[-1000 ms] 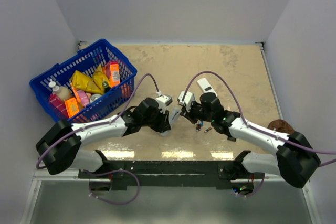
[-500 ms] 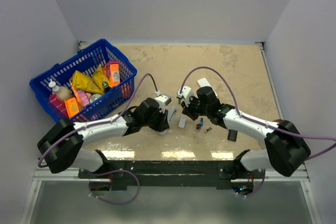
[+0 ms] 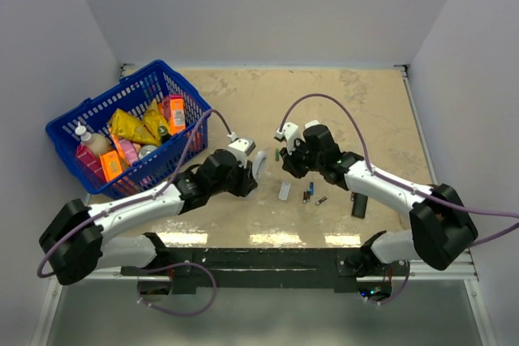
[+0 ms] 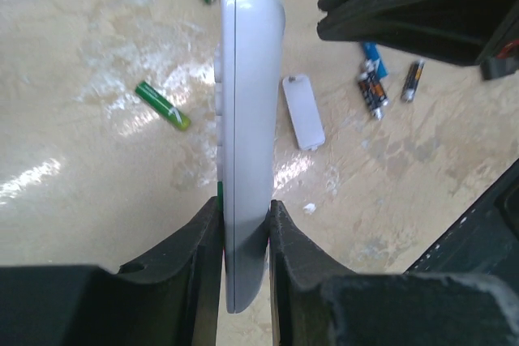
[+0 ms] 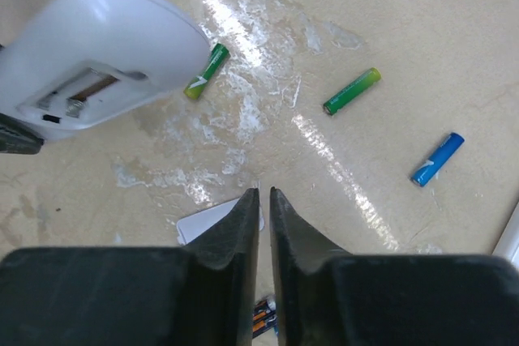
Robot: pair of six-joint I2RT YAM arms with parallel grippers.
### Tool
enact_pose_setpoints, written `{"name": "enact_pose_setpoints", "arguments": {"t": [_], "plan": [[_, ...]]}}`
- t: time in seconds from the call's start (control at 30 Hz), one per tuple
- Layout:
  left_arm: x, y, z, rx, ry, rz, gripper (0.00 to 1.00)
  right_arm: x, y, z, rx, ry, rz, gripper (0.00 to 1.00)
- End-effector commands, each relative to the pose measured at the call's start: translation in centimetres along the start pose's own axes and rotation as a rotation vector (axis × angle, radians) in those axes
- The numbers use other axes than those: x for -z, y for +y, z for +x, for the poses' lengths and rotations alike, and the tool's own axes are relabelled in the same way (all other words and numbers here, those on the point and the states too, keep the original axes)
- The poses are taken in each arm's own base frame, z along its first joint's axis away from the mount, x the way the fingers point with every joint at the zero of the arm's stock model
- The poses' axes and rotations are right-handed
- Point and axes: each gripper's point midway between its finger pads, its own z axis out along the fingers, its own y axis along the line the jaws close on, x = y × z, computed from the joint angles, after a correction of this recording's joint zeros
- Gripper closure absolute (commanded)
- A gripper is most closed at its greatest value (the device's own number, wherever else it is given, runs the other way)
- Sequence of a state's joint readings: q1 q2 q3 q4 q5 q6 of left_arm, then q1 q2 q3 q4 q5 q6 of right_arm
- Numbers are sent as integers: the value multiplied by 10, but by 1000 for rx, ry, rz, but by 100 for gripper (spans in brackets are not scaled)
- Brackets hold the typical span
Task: Load the batteries into the remote control
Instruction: Remove the battery cover from the remote control, then pick up the battery from the center of the board.
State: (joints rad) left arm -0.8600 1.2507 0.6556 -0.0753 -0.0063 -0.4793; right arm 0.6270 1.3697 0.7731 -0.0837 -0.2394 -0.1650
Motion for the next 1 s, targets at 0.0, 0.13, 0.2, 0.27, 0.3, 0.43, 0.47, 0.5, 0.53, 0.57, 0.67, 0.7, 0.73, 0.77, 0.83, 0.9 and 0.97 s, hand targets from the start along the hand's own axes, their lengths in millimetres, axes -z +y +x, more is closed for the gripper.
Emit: {"name": "enact_pose_setpoints", "arguments": {"t": [0.0,0.13,0.2,0.27,0.3,0.43,0.47,0.5,0.53,0.57,0.67,0.7,0.73,0.77,0.83,0.9,0.97], "plan": [[21,0,-41,20,-186,-20,100,22,-17,-36,-76,-72,100,75],[38,0,-64,28,-286,-31,100,37,-26,-45,-154,-87,162,49],[43,0,-75,43,-334,-27,100,47,-29,-51,-224,-106,197,36],[50,2,-84,63,-379,-32,100,55,-31,-56,-278,-122,219,28],[52,1,-88,83,-404,-22,100,64,-35,-56,-299,-128,256,18],[55,2,-99,127,-462,-14,100,87,-40,-51,-412,-143,333,2],[55,2,-100,134,-467,-12,100,92,-40,-50,-451,-154,344,2],[56,0,-103,147,-480,-6,100,96,-39,-44,-482,-142,357,2],[55,0,-104,154,-485,-6,100,104,-38,-46,-501,-164,364,2],[54,1,-104,160,-487,-6,100,107,-38,-45,-535,-171,376,2],[57,-2,-110,160,-524,18,100,114,-36,-35,-575,-171,393,2],[57,-2,-110,151,-529,14,100,113,-36,-34,-575,-171,393,2],[58,-1,-111,150,-533,12,100,112,-36,-31,-580,-164,395,2],[59,0,-111,148,-537,9,100,111,-36,-29,-589,-154,400,2],[64,-2,-114,140,-551,17,100,109,-34,-27,-602,-124,394,2],[69,-4,-117,125,-569,24,100,103,-31,-22,-611,-78,381,2],[73,-4,-120,108,-585,24,100,101,-35,-21,-615,-62,401,2]]}}
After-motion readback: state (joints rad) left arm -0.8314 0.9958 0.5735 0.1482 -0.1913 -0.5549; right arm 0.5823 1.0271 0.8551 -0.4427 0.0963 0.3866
